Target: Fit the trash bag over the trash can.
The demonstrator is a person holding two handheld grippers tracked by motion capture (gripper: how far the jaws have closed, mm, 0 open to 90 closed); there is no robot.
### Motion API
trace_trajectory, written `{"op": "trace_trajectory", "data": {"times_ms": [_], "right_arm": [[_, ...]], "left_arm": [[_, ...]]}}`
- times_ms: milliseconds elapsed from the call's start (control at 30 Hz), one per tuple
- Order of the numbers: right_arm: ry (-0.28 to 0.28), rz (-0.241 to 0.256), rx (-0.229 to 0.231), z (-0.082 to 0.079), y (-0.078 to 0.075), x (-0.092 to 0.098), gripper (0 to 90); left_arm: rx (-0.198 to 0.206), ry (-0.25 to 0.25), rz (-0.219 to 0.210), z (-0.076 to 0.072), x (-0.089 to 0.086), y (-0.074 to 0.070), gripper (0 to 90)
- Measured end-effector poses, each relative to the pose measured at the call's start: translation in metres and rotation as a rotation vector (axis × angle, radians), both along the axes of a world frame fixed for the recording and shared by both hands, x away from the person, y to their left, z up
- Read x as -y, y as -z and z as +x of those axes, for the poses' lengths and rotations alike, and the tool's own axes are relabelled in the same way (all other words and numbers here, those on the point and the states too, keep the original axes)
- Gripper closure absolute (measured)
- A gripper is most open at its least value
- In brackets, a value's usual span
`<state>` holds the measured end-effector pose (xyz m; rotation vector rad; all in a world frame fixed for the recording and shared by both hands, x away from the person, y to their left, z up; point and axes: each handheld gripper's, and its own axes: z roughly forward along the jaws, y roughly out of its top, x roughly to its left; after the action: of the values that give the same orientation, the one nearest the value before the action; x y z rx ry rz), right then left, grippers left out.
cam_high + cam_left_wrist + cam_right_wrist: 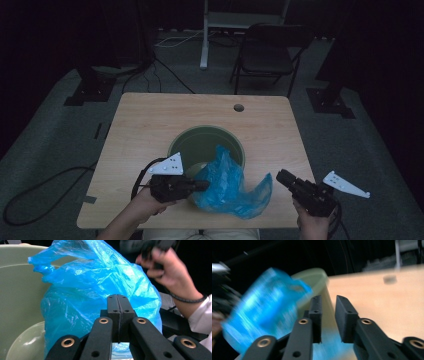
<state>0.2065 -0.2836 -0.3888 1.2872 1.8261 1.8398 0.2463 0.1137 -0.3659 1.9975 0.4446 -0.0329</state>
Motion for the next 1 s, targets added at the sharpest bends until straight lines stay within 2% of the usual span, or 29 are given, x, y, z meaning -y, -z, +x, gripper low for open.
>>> {"op": "trace_trajectory", "data": {"times_ms": [67,133,167,200,233,267,300,367,433,467,533,567,600,633,733,800,833,900,933,967,1000], "right_arm": [[-0.079,0.021,0.024,0.008,-0.018,-0.01,60.0],[-0.151,0.026,0.038,0.019,-0.029,-0.025,51.1],[-0.191,0.016,0.033,0.025,-0.033,-0.034,48.6],[-0.191,0.016,0.033,0.025,-0.033,-0.034,48.6],[-0.247,0.002,0.029,0.036,-0.037,-0.051,45.6],[-0.27,-0.01,0.021,0.041,-0.038,-0.058,43.8],[-0.293,-0.02,0.012,0.046,-0.039,-0.066,42.5],[-0.331,-0.038,-0.009,0.056,-0.039,-0.079,40.7],[-0.346,-0.043,-0.013,0.059,-0.039,-0.083,39.9],[-0.376,-0.049,-0.034,0.066,-0.039,-0.093,39.5],[-0.405,-0.06,-0.046,0.071,-0.038,-0.1,40.0],[-0.412,-0.066,-0.052,0.073,-0.037,-0.103,43.5],[-0.424,-0.071,-0.057,0.074,-0.036,-0.106,45.8],[-0.436,-0.076,-0.057,0.075,-0.036,-0.108,48.7],[-0.436,-0.095,-0.04,0.076,-0.038,-0.11,69.3],[-0.423,-0.101,-0.022,0.076,-0.04,-0.11,83.6],[-0.417,-0.103,-0.011,0.077,-0.042,-0.109,88.8],[-0.4,-0.109,0.008,0.081,-0.046,-0.107,89.9],[-0.4,-0.109,0.008,0.081,-0.046,-0.107,89.9],[-0.383,-0.107,0.022,0.086,-0.051,-0.105,89.9],[-0.374,-0.105,0.027,0.088,-0.052,-0.104,89.9]], "left_arm": [[-0.002,0.001,0.0,0.0,0.001,-0.001,90.0],[-0.017,0.004,-0.016,0.001,0.0,-0.002,90.0],[-0.022,-0.006,-0.028,0.002,-0.001,-0.003,83.5],[-0.022,-0.006,-0.028,0.002,-0.001,-0.003,74.1],[-0.023,-0.047,-0.032,0.004,-0.005,-0.007,58.5],[-0.024,-0.081,-0.033,0.006,-0.007,-0.008,51.6],[-0.034,-0.088,-0.041,0.008,-0.009,-0.01,50.2],[-0.049,-0.089,-0.038,0.012,-0.011,-0.013,41.7],[-0.053,-0.09,-0.039,0.013,-0.011,-0.014,38.6],[-0.072,-0.061,-0.039,0.017,-0.007,-0.015,38.4],[-0.085,-0.041,-0.028,0.021,0.0,-0.016,35.1],[-0.085,-0.041,-0.028,0.021,0.0,-0.016,35.1],[-0.103,-0.029,-0.017,0.025,0.008,-0.015,35.1],[-0.112,-0.012,-0.013,0.028,0.011,-0.015,35.1],[-0.117,0.024,-0.007,0.032,0.02,-0.015,37.7],[-0.118,0.019,-0.02,0.034,0.022,-0.016,47.7],[-0.105,0.017,-0.026,0.034,0.022,-0.018,57.1],[-0.074,0.003,-0.031,0.034,0.02,-0.021,73.7],[-0.074,0.003,-0.031,0.034,0.02,-0.021,82.6],[-0.027,-0.01,-0.025,0.032,0.017,-0.023,88.8],[-0.006,-0.019,-0.015,0.03,0.016,-0.025,89.6]]}}
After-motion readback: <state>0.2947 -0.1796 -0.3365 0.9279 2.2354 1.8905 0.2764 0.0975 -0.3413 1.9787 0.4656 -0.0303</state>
